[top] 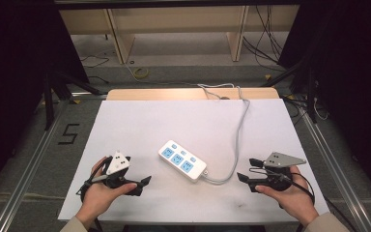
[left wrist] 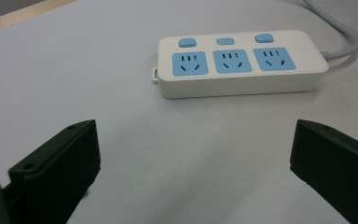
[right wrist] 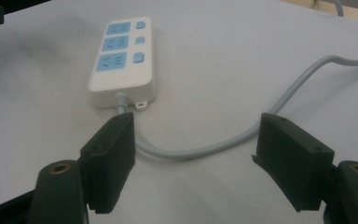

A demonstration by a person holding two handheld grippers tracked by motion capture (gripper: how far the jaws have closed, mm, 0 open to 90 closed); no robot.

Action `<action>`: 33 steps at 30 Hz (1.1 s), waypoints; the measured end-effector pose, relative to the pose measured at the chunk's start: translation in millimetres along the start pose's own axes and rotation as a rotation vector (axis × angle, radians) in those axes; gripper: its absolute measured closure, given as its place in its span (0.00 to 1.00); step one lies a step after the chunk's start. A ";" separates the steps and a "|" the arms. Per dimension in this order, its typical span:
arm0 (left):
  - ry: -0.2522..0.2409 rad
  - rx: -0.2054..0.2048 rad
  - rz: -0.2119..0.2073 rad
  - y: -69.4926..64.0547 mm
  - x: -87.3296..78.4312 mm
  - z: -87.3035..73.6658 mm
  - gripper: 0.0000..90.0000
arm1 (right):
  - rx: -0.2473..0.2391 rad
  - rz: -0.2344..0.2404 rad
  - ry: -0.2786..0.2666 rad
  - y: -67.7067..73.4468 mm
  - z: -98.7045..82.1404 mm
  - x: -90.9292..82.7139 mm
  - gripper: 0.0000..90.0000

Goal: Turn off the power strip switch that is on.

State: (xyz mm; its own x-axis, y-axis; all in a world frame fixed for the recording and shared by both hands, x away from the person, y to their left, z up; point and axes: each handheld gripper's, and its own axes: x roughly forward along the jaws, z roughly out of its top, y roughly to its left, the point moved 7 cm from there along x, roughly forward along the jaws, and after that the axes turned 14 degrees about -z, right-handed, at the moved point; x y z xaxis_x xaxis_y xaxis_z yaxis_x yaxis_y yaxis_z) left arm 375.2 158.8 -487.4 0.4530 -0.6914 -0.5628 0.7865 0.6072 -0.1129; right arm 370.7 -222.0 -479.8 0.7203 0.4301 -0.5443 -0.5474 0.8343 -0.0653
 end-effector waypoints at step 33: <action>0.013 0.000 0.002 0.7 2.1 -1.3 0.05 | -0.087 -0.026 0.080 3.9 22.3 8.1 1.00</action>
State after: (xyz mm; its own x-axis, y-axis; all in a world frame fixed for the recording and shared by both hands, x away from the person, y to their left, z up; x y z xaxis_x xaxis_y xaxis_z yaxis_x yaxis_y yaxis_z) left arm 376.2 158.3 -489.7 0.4489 -0.6855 -0.5732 0.7859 0.6081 -0.1118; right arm 383.9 -207.5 -465.8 0.7002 0.3767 -0.6065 -0.5665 0.8101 -0.1508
